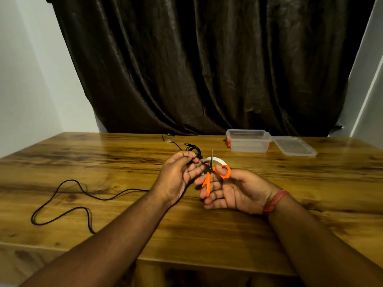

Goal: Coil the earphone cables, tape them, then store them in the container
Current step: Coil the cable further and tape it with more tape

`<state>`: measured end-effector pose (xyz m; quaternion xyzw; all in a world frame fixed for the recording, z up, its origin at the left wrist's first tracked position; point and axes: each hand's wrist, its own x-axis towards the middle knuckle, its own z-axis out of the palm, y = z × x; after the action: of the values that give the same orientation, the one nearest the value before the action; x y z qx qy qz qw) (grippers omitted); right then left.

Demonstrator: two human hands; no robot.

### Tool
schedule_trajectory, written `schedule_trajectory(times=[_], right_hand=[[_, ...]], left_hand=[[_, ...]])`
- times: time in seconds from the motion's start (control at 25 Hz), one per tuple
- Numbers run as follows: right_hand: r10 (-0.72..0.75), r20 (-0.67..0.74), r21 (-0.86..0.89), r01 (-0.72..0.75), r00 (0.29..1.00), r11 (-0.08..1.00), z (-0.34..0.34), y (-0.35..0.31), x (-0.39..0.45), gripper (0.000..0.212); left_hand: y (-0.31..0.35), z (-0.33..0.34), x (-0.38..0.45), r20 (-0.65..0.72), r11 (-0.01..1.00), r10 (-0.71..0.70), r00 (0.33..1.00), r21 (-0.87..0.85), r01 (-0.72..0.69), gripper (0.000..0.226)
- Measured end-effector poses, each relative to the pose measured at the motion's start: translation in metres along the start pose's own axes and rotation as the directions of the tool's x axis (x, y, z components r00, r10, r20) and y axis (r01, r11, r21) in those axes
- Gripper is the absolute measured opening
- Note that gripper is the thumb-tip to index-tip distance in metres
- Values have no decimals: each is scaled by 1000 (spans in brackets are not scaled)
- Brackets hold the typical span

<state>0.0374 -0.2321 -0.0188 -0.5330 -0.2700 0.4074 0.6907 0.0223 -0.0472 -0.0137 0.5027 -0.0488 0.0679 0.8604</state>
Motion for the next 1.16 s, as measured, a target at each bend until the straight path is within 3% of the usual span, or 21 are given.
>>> schedule_trajectory(times=[0.2,0.48,0.72,0.88,0.96,1.08,1.16], right_hand=[[-46,-37,32,48,998,998,1,3,0,69],[-129,-167,7,132,978,991,8,6,1,31],[-128,-225,-143,97,966,985,11,4,-1,36],[-60,-227,-328,-18,972,944,11,-3,-17,34],[-23,-297,-364,-91,955,927,10,-4,-34,32],[-6,-507,-481,-277,862,832,3,-11,-71,24],[-69,-678,-574,-468,732,672,-7,-26,-97,23]], left_hand=[[1,3,-3,7,1000,6,1000,-6,-6,18],[1,6,-4,37,999,11,999,33,-12,20],[-2,1,3,-17,1000,-2,1000,17,3,17],[0,-3,5,-27,1000,-11,1000,-4,11,15],[2,-3,3,-21,999,-13,1000,-35,12,16],[2,-3,2,-19,999,-13,1000,-34,13,17],[1,-2,2,-10,1000,-16,1000,-22,15,17]])
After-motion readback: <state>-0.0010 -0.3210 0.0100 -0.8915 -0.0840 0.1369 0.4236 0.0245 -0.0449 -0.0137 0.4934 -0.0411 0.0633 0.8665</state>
